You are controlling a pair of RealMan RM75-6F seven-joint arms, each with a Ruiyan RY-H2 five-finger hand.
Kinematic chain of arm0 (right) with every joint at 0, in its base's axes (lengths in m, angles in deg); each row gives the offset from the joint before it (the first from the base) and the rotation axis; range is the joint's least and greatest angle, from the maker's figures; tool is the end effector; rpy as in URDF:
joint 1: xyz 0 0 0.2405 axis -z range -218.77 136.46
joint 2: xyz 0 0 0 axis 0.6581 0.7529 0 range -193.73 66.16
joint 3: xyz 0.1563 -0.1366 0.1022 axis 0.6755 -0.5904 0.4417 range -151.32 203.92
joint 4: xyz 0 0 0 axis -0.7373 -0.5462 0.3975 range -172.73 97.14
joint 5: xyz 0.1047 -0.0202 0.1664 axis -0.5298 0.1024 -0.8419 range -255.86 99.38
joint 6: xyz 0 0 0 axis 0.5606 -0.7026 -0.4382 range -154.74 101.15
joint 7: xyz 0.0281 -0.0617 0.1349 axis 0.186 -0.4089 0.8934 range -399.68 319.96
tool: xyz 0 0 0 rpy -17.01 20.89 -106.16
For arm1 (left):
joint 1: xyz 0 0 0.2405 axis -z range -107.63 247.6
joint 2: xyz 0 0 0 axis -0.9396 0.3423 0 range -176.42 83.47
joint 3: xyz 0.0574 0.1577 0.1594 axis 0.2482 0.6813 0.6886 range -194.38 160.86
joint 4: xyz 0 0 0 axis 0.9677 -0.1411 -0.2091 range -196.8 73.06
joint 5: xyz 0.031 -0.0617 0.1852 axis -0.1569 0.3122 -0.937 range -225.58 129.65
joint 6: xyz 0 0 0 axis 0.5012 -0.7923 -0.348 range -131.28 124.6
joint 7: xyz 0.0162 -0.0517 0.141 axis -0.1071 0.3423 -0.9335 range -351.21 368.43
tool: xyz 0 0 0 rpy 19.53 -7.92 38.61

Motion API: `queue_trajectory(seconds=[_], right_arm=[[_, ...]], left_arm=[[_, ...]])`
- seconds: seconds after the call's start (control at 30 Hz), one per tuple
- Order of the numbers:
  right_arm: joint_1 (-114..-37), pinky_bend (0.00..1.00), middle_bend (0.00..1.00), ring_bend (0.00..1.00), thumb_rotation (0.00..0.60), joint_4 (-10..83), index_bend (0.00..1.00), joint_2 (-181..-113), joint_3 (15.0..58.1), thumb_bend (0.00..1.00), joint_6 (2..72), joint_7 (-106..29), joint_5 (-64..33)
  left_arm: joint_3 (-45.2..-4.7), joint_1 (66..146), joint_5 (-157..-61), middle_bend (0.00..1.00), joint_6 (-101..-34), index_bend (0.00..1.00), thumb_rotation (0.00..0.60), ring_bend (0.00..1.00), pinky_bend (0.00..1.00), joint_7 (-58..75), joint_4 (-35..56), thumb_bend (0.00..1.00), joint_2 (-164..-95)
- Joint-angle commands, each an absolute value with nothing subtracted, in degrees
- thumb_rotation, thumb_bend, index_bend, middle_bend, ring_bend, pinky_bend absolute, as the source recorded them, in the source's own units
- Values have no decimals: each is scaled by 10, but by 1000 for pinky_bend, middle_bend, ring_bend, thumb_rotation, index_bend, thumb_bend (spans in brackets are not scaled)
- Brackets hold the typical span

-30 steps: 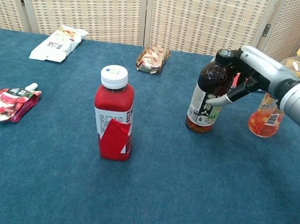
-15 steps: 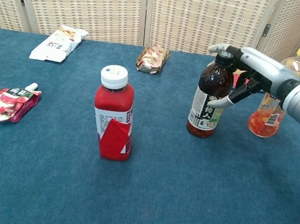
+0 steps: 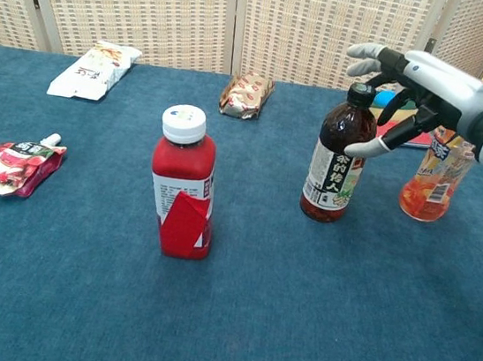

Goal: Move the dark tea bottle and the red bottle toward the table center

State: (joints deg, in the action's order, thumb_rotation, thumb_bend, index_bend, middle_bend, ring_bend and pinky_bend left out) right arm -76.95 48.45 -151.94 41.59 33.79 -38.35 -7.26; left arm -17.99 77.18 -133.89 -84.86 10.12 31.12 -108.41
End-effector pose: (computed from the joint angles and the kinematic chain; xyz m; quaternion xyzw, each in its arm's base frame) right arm -0.1310 -0.3296 0.0239 0.6221 -0.4760 0.5018 0.3667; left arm -0.2839 0.1908 0.1576 -0.6178 -0.4011 -0.3732 0.5641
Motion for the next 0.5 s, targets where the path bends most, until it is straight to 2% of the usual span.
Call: queue_trajectory(seconds=[0.03, 0.5], right_arm=[[-763, 376, 111, 128, 600, 515, 12, -1500, 416, 0, 351, -402, -70], [-729, 360, 111, 120, 600, 675, 12, -1411, 396, 0, 416, -492, -27]], left_arm=[[-180, 772, -1339, 395, -848, 508, 600, 416, 594, 100, 311, 240, -1085], [-179, 774, -1337, 395, -844, 508, 600, 416, 594, 92, 312, 240, -1087]])
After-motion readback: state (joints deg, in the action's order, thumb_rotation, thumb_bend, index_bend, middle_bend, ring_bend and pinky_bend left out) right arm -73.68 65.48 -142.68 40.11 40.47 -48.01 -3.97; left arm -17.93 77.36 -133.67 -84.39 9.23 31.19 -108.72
